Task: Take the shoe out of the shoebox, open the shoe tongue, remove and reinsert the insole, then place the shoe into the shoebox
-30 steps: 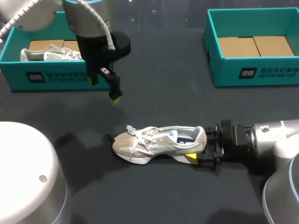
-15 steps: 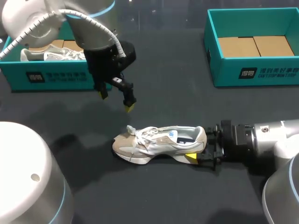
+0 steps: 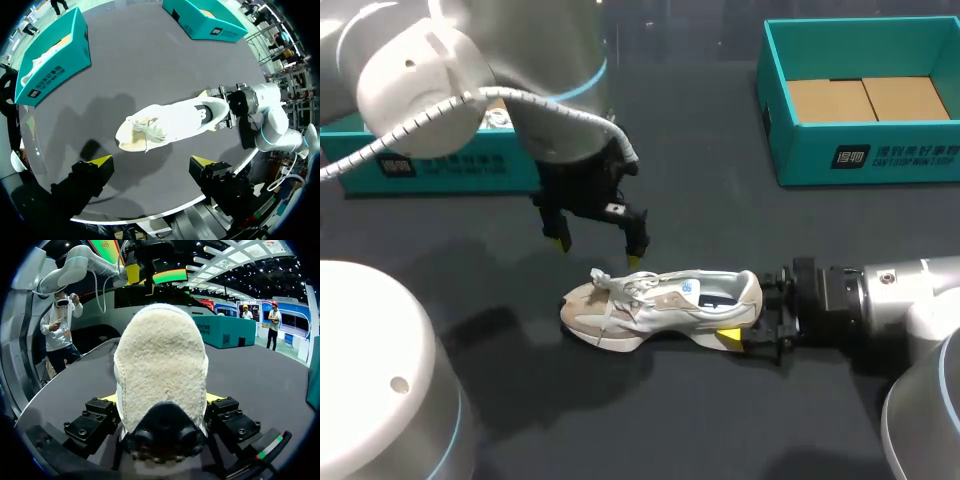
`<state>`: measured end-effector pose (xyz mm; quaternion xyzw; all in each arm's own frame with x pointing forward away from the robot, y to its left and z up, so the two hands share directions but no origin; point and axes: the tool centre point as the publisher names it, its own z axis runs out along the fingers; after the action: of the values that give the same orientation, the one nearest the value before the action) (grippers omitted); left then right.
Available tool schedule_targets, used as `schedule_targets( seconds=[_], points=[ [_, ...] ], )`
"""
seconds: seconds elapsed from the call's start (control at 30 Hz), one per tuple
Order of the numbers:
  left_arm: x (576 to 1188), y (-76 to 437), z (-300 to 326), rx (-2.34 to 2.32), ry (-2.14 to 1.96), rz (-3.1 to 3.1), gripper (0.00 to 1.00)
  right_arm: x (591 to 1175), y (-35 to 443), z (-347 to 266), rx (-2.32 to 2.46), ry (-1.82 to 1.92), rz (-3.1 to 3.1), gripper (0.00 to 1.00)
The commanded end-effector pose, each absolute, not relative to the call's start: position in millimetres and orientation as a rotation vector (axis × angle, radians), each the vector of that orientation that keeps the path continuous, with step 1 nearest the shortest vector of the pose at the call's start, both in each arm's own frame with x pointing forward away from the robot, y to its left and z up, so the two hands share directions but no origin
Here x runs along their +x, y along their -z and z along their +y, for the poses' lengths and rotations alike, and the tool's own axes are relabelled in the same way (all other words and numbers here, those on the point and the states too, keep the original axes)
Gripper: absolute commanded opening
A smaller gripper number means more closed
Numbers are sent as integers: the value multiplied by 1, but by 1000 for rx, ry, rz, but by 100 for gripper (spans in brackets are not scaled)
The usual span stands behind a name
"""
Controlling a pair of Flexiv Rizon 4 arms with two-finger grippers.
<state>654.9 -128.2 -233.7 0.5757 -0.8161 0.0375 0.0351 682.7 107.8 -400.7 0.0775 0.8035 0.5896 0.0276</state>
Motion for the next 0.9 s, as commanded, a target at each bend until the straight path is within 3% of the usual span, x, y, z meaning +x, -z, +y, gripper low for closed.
schedule_targets(
  seconds=[0.03,0.9],
  points=[
    [646,248,-156,1821,-104,-2480,100,681,400,110,240,-1816,2485,0],
    [658,279,-207,2022,-47,-2358,100,681,400,110,240,-1816,2485,0]
  ],
)
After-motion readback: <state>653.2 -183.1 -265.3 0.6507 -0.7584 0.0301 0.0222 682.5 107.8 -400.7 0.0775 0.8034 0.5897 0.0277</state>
